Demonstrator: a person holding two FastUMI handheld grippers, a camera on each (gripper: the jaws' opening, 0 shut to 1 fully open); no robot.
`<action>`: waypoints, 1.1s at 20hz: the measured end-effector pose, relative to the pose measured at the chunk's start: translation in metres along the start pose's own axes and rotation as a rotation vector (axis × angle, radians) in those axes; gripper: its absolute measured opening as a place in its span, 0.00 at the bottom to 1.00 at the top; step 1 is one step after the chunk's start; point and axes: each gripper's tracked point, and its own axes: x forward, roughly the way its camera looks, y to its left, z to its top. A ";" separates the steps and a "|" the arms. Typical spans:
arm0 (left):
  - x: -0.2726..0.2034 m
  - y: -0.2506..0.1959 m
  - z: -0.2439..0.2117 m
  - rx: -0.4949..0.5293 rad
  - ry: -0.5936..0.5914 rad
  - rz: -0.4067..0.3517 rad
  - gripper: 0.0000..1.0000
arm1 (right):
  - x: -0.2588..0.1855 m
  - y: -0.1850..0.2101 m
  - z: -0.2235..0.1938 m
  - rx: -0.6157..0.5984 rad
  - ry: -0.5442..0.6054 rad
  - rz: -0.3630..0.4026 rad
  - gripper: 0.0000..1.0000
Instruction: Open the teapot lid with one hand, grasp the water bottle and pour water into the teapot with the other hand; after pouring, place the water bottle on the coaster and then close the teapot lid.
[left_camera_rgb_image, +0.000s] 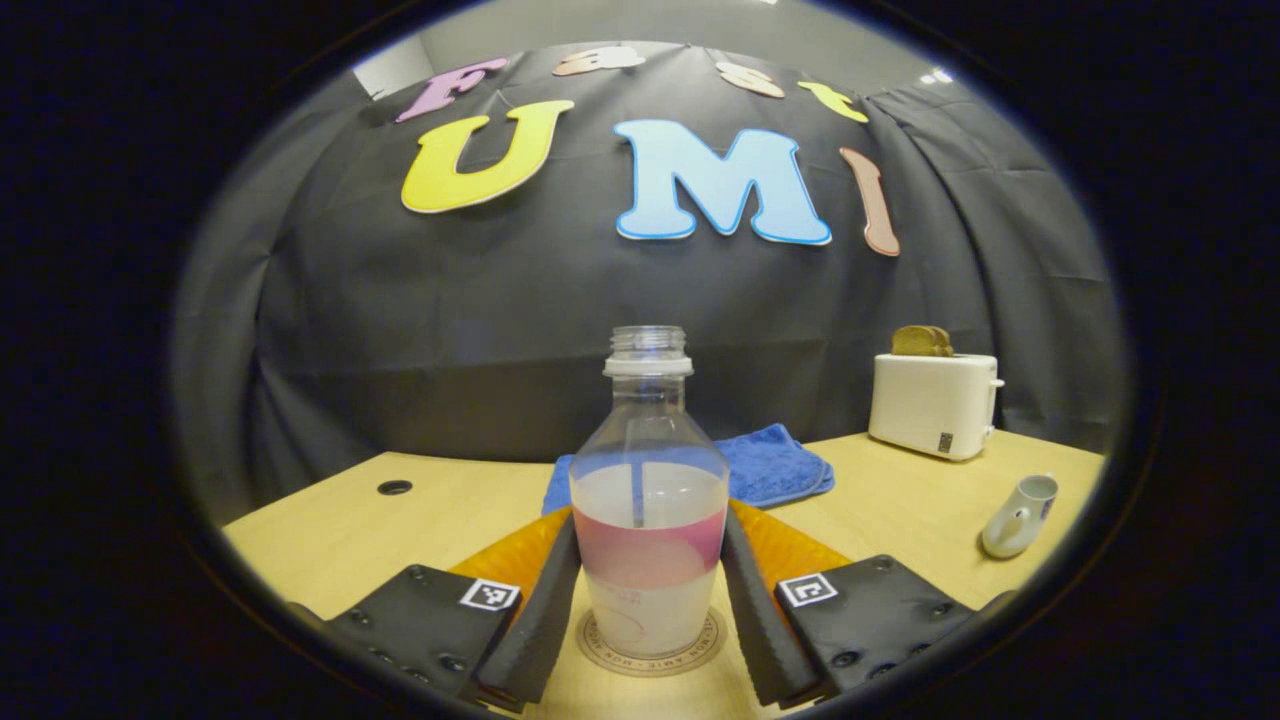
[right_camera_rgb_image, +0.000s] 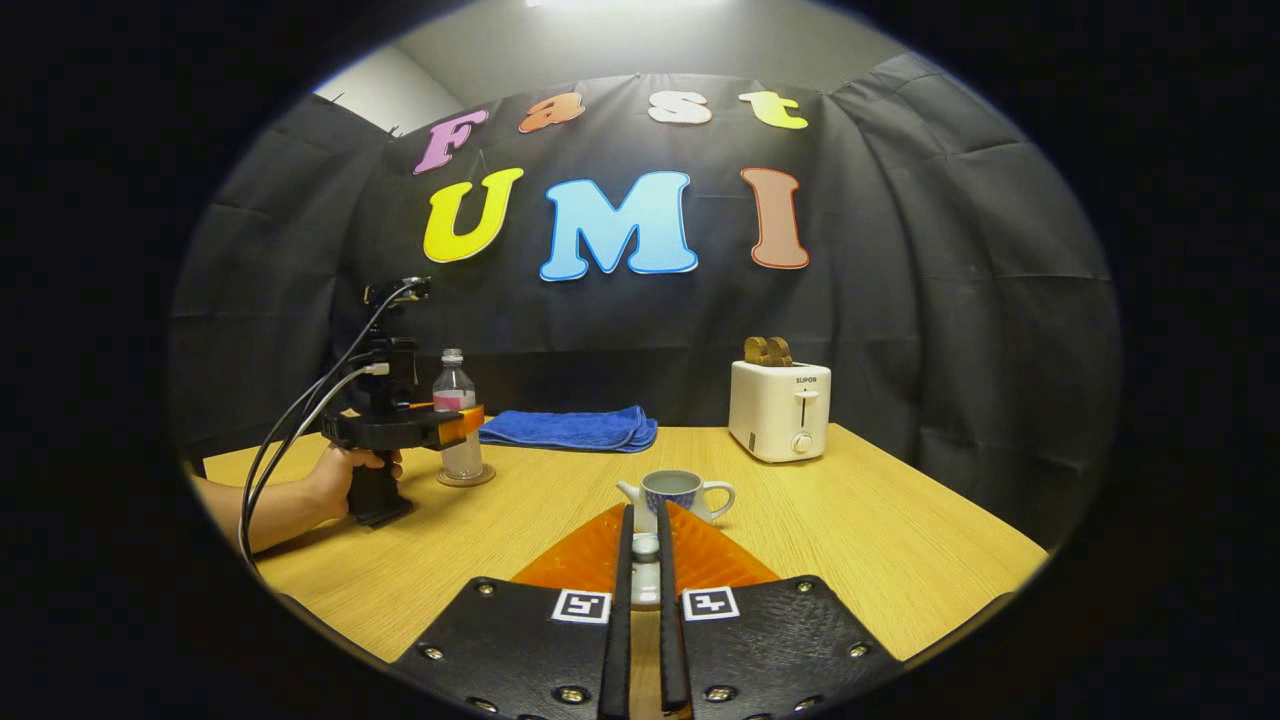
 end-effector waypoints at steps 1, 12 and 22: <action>0.001 0.002 -0.001 0.003 0.002 0.007 0.87 | -0.001 0.000 -0.001 0.001 0.000 0.000 0.12; -0.010 0.000 0.005 0.019 -0.007 0.033 1.00 | -0.006 -0.002 0.001 -0.007 -0.006 -0.005 0.12; -0.078 -0.008 0.011 -0.009 -0.026 0.044 1.00 | 0.000 0.000 0.009 0.014 -0.032 0.026 0.12</action>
